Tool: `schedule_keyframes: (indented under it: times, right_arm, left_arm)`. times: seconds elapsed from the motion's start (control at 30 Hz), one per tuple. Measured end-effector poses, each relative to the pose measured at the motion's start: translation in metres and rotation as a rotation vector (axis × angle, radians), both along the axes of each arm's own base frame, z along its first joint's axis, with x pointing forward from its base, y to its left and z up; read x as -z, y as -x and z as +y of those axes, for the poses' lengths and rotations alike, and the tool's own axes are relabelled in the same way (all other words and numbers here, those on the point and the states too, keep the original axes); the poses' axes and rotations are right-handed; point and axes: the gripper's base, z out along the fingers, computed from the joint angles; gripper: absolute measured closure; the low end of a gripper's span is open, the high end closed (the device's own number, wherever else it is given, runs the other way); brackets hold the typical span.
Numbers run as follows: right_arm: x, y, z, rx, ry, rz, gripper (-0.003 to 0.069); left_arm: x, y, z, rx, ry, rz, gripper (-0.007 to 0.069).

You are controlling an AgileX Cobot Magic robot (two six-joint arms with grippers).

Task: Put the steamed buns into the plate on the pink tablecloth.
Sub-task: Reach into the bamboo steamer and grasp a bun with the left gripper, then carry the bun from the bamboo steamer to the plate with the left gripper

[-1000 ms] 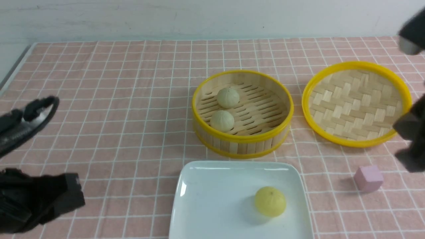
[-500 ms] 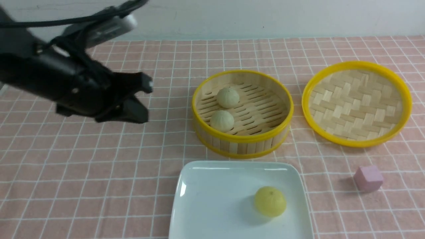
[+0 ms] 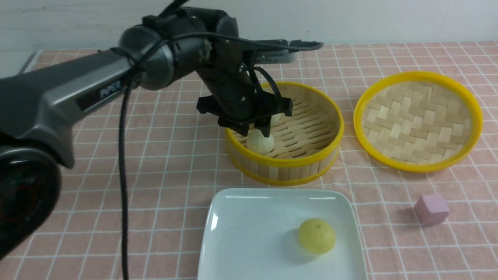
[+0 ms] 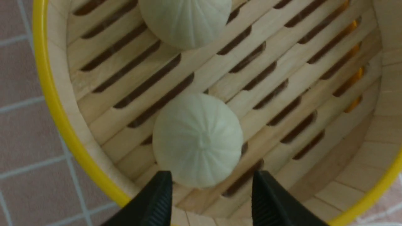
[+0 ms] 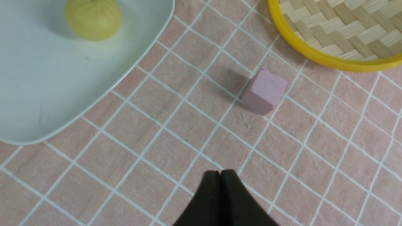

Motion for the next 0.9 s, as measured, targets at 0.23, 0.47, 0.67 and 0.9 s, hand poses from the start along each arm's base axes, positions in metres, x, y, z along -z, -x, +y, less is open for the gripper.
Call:
schedule_keyframes:
  times: [0.23, 0.47, 0.67, 0.9]
  right_arm:
    - [-0.001, -0.001, 0.0, -0.003, -0.002, -0.016, 0.0657]
    - [-0.002, -0.002, 0.002, -0.009, -0.018, -0.027, 0.0652]
    - [-0.002, -0.001, 0.001, -0.008, -0.016, -0.024, 0.0646]
    - [-0.002, -0.001, 0.001, -0.005, -0.017, -0.021, 0.064]
  left_arm:
    - [0.027, -0.016, -0.008, -0.03, -0.014, -0.009, 0.0228]
    - [0.042, -0.021, -0.011, -0.054, -0.004, 0.006, 0.0444]
    - [-0.02, -0.003, -0.004, -0.051, 0.054, -0.022, 0.0595]
    - [-0.14, 0.059, 0.034, 0.017, 0.093, -0.158, 0.0595]
